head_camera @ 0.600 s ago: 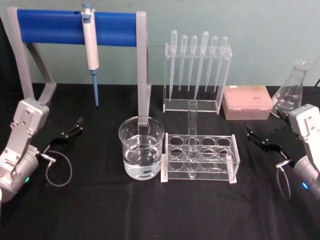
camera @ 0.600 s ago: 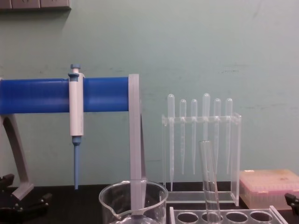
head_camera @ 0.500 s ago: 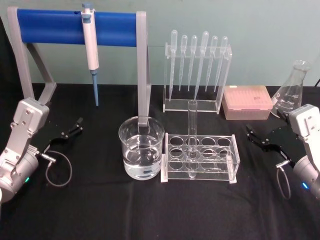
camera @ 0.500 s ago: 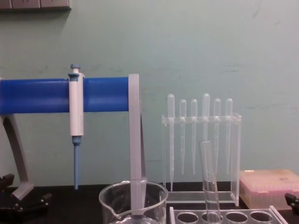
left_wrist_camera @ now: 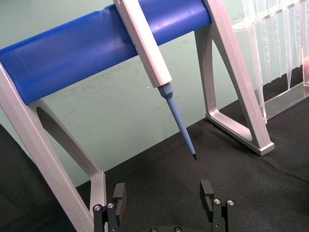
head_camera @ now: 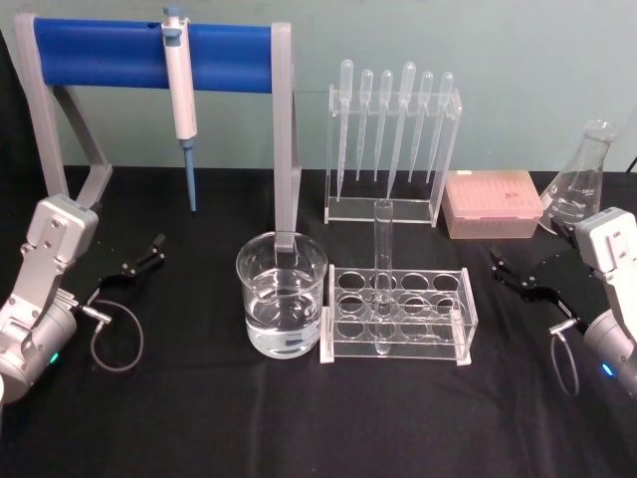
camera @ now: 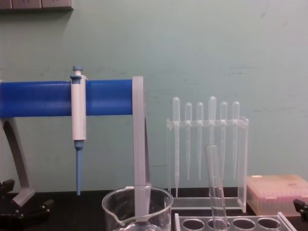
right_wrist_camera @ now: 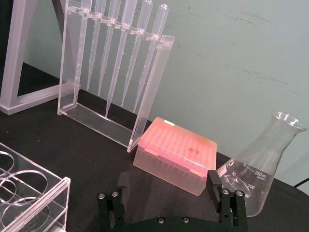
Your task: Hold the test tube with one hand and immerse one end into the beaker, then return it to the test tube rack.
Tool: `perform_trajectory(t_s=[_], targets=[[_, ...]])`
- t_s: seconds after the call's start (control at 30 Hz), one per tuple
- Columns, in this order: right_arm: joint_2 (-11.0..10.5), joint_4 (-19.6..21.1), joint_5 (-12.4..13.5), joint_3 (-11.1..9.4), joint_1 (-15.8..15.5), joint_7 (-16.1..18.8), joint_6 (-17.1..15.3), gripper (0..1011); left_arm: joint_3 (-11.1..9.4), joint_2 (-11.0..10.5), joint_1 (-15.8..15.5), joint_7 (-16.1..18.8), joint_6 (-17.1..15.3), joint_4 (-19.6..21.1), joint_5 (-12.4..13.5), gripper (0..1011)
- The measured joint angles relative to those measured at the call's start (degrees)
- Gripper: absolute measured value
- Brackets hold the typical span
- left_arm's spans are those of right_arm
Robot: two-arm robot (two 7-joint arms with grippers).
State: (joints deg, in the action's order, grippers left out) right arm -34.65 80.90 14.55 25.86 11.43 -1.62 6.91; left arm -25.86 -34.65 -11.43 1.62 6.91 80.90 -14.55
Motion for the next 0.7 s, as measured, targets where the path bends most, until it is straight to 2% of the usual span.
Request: perform_trajectory(t_s=[0.63,0.7], targets=[[0.00,0.00,0.00,0.00,0.00,0.00,0.00,1002,0.00,0.00,0.00,0.00,0.00,0.00,0.00,1000],[-0.58,1.54,-0.28,-0.54,-0.98,-0.16,-0.33,1002,0.00,0.00,0.00,0.00,0.00,0.00,0.00,1000]])
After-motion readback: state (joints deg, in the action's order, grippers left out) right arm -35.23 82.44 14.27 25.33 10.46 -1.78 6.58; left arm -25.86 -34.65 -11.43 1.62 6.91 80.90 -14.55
